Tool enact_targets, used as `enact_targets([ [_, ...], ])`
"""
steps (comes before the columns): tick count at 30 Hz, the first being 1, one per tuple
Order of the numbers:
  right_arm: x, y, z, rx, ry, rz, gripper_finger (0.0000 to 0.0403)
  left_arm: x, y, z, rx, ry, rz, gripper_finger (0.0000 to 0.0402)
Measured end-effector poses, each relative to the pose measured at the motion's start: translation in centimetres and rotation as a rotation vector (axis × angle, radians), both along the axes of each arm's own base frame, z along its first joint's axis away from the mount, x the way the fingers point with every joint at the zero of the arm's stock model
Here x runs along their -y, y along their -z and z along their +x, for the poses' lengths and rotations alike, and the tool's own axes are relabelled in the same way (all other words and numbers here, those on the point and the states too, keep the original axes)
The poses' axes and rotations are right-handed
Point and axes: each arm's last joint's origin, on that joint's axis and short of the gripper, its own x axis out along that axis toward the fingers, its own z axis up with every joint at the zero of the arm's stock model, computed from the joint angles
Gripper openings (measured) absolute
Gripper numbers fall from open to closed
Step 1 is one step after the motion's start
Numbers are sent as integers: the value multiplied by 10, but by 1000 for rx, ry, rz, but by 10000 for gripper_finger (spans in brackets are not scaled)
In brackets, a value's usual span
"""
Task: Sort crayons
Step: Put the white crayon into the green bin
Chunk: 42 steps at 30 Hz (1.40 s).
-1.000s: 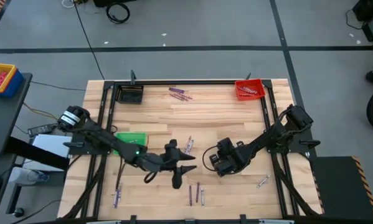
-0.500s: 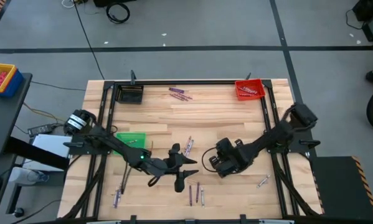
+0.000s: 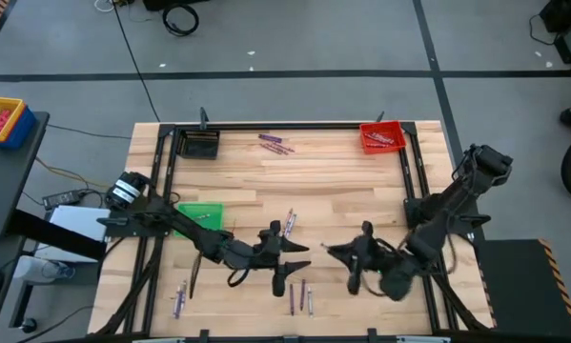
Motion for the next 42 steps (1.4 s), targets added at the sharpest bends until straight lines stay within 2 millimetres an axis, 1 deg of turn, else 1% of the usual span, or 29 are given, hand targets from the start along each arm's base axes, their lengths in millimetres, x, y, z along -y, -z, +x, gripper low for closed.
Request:
enact_targets([
  [4,-20,-19,2,142,-91,-83,45,0,-16,-1,158,0,-30,183],
  [7,-30,-25,8,229,-123,-112,45,-3,-25,-2,248,35,-68,183],
  [10,-34,-26,16,295,-113,-115,45,-4,-31,-3,319,97,-94,183],
  [15,-32,-27,24,345,-83,-93,45,-3,-34,-4,350,119,-105,183],
  [19,-30,-26,27,344,-71,-85,45,-3,-34,-4,352,119,-103,183],
  [24,-26,-23,33,337,-54,-92,45,-8,-37,-3,389,124,-110,183],
  [31,-22,-22,36,333,-37,-96,45,-11,-37,-1,387,131,-121,182],
  [34,-21,-21,37,325,-20,-103,45,-11,-34,1,393,107,-127,174],
  [39,-19,-21,37,319,25,-100,45,-11,-28,15,378,94,-133,147],
  [42,-20,-20,36,316,31,-104,45,-11,-28,17,384,91,-122,133],
])
